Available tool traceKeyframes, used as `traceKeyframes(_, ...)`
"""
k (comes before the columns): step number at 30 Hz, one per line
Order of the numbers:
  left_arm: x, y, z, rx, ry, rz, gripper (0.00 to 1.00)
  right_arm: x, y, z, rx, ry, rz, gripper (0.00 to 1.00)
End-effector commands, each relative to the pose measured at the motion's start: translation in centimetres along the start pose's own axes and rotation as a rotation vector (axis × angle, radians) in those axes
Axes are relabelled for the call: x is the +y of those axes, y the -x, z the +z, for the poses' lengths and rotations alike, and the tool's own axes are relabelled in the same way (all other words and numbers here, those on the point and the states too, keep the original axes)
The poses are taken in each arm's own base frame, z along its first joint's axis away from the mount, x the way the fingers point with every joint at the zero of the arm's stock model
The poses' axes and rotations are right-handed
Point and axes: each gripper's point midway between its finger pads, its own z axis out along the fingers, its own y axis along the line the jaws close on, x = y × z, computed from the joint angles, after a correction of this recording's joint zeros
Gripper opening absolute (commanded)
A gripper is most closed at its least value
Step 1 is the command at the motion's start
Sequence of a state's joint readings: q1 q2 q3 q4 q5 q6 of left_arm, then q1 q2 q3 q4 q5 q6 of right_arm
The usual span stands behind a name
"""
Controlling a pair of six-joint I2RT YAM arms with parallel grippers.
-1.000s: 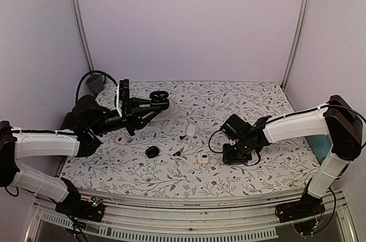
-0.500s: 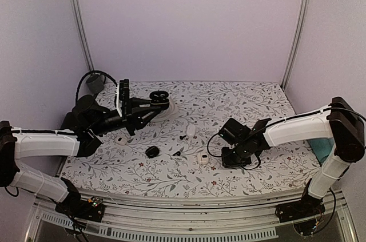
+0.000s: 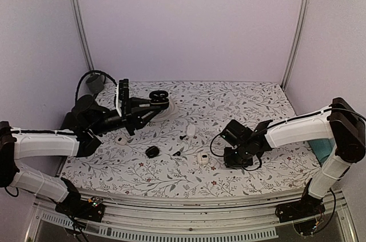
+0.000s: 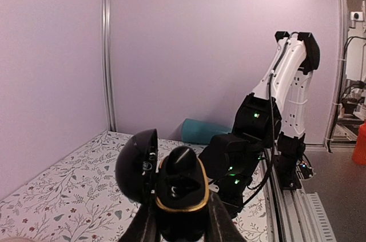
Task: Insert the wireless bluetooth earbuds into the charging case
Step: Adjust the left earbud at the center of the board.
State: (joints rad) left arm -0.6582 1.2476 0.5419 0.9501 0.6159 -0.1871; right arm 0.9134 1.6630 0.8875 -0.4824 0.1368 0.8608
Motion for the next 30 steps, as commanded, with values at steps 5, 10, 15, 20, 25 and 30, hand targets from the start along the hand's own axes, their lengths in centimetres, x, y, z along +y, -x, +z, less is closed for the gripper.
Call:
traceKeyframes(5, 0.0, 1.6, -0.2, -0.029, 0.009, 0.028, 0.00, -3.9, 0.0, 0.0, -0.006, -0.084, 0.044, 0.35)
traceKeyframes(10, 0.0, 1.6, -0.3, -0.031, 0.014, 0.028, 0.00, -3.6, 0.6, -0.7, -0.025, -0.070, 0.038, 0.32)
traceKeyframes(15, 0.1, 1.6, -0.3, -0.033, 0.014, 0.026, 0.00, -2.1, 1.1, -1.3, -0.036, -0.046, 0.004, 0.30)
traceKeyframes(20, 0.1, 1.8, -0.2, -0.037, 0.013, 0.029, 0.00, -1.8, 0.9, -0.7, -0.032, -0.054, 0.012, 0.30)
traceKeyframes(25, 0.0, 1.8, -0.2, -0.037, 0.009, 0.029, 0.00, -1.8, 1.1, -0.4, -0.045, -0.055, 0.046, 0.29)
traceKeyframes(30, 0.0, 1.8, -0.2, -0.038, 0.013, 0.028, 0.00, -2.2, 1.5, -0.3, -0.076, -0.067, 0.084, 0.28)
